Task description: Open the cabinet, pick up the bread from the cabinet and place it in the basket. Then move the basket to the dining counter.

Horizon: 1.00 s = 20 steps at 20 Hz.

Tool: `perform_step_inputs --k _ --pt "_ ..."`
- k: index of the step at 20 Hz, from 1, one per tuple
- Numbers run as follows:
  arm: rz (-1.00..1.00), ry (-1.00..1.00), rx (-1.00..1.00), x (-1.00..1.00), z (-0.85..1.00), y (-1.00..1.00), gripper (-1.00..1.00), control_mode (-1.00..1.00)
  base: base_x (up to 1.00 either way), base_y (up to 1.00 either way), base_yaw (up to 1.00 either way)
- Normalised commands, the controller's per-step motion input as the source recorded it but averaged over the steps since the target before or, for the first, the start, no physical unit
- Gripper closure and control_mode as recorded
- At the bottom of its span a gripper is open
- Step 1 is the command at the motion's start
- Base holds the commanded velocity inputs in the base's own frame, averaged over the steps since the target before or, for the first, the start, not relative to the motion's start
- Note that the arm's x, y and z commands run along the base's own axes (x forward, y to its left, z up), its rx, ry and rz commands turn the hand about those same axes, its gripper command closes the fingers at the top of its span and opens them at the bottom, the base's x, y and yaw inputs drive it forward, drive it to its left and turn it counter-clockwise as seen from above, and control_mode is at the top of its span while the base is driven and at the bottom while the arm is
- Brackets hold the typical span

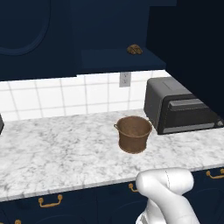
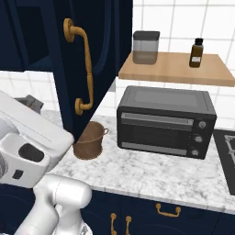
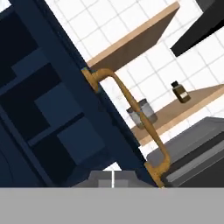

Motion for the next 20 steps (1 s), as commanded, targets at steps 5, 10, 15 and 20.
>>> perform_step_inputs --k 5,10,15,20 --pt "-0.03 0.00 -0.33 0.15 -0.02 1.00 1.00 -1.00 0.00 0.00 0.00" --pt "-0.07 0.17 -0.37 0.77 0.00 1.00 1.00 -1.00 0.00 0.00 0.00" --pt "0.00 0.44 -0.26 1.00 -0.16 0.82 1.00 -1.00 0.00 0.00 0.00" --pt "0.10 0.13 0.01 0.95 -0.14 -0.06 1.00 -1.00 0.00 0.00 0.00"
